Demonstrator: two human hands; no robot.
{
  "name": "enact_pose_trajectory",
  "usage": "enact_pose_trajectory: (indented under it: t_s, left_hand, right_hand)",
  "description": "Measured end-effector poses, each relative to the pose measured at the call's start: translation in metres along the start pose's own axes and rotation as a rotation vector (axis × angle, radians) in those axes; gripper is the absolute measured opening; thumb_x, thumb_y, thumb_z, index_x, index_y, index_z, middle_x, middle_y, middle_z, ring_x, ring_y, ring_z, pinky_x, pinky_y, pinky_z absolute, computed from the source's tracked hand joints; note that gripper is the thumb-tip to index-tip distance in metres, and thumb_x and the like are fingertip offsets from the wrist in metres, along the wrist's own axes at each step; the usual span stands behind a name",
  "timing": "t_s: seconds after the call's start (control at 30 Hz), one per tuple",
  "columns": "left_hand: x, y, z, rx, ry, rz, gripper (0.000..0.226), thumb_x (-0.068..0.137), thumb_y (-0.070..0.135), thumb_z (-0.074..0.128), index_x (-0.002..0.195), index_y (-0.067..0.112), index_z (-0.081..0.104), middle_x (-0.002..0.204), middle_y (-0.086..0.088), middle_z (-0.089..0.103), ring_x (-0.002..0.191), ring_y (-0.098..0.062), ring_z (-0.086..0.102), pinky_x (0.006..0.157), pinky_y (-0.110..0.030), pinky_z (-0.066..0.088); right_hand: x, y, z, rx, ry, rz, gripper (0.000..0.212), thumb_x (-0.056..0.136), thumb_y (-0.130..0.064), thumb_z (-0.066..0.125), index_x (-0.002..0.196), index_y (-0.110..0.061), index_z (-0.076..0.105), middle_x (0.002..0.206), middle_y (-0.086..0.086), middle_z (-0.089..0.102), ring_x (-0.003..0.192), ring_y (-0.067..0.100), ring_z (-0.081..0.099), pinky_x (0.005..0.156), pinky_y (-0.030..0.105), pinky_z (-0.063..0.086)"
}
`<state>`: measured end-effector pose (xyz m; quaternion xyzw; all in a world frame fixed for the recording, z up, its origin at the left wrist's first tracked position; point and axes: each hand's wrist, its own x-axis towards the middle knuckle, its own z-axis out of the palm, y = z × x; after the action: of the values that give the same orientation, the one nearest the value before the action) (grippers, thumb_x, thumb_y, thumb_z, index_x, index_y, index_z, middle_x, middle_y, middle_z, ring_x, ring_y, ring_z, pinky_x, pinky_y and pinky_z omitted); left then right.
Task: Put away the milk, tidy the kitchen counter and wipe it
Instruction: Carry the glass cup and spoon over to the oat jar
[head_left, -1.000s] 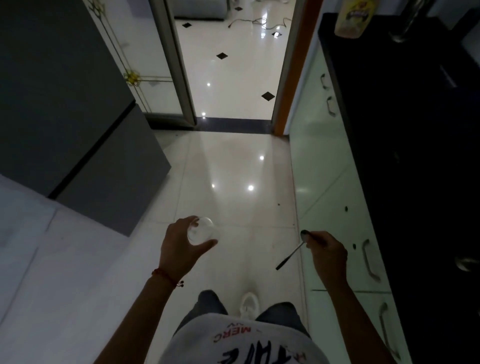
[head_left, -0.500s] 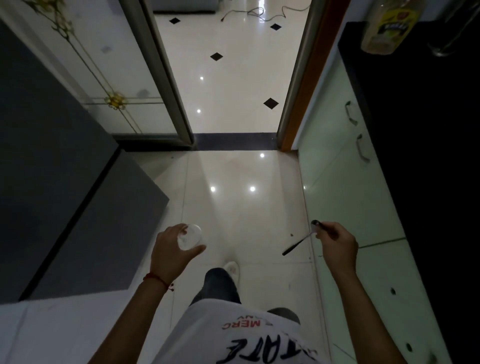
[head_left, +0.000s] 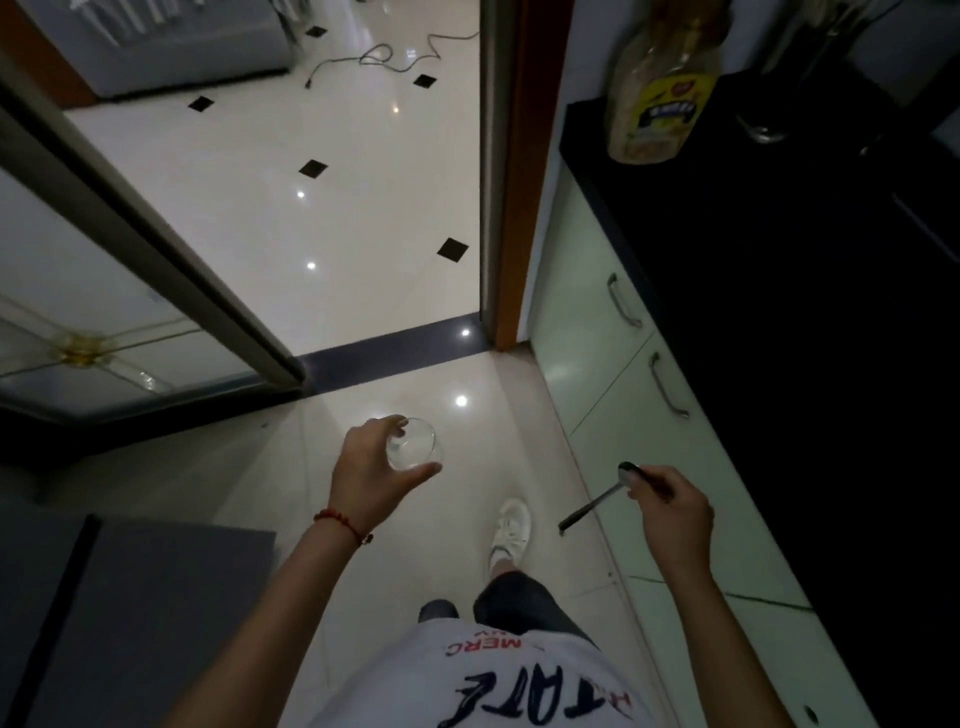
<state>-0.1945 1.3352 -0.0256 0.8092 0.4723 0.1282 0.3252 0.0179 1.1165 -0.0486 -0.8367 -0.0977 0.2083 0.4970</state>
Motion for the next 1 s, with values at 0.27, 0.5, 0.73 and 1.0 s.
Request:
enact_pose_trajectory:
  t_s: [0.27,0.5,0.73,1.0]
  left_hand:
    - [0.112,0.06,0.022,-0.024,-0.045,0.015,0.063,0.06,0.031,0.083,0.114,0.011,0.057,0.111,-0.011,0.063,0.101,-0.023,0.052,0.082,-0.03,0.041]
    - [0.204,0.107,0.034,-0.013,-0.117,0.174,0.061,0.06,0.034,0.082,0.112,0.018,0.057,0.108,-0.004,0.062,0.098,-0.016,0.05,0.079,-0.03,0.044]
    - [0.313,0.175,0.069,0.037,-0.317,0.467,0.057,0.062,0.044,0.078,0.11,0.022,0.056,0.108,-0.001,0.063,0.096,-0.018,0.051,0.076,-0.028,0.041]
    - [0.391,0.249,0.107,0.047,-0.46,0.731,0.061,0.064,0.041,0.078,0.115,0.016,0.058,0.111,-0.003,0.064,0.104,-0.023,0.054,0.084,-0.025,0.04]
  right_hand:
    - [0.127,-0.073,0.016,0.054,0.003,-0.04,0.004,0.082,-0.011,0.066,0.082,-0.016,0.065,0.078,0.008,0.067,0.073,0.015,0.062,0.06,0.007,0.046]
    - [0.202,-0.13,0.012,0.127,0.132,-0.075,0.006,0.083,-0.01,0.065,0.087,-0.008,0.069,0.068,0.0,0.065,0.057,-0.012,0.059,0.054,0.0,0.043]
    - [0.257,-0.16,-0.006,0.204,0.354,-0.033,0.01,0.086,-0.01,0.06,0.091,-0.006,0.068,0.075,-0.001,0.066,0.06,-0.01,0.062,0.059,0.003,0.046]
    - [0.318,-0.205,-0.04,0.199,0.612,-0.054,0.021,0.085,-0.017,0.062,0.075,-0.034,0.065,0.068,-0.013,0.07,0.067,0.002,0.066,0.071,0.018,0.052]
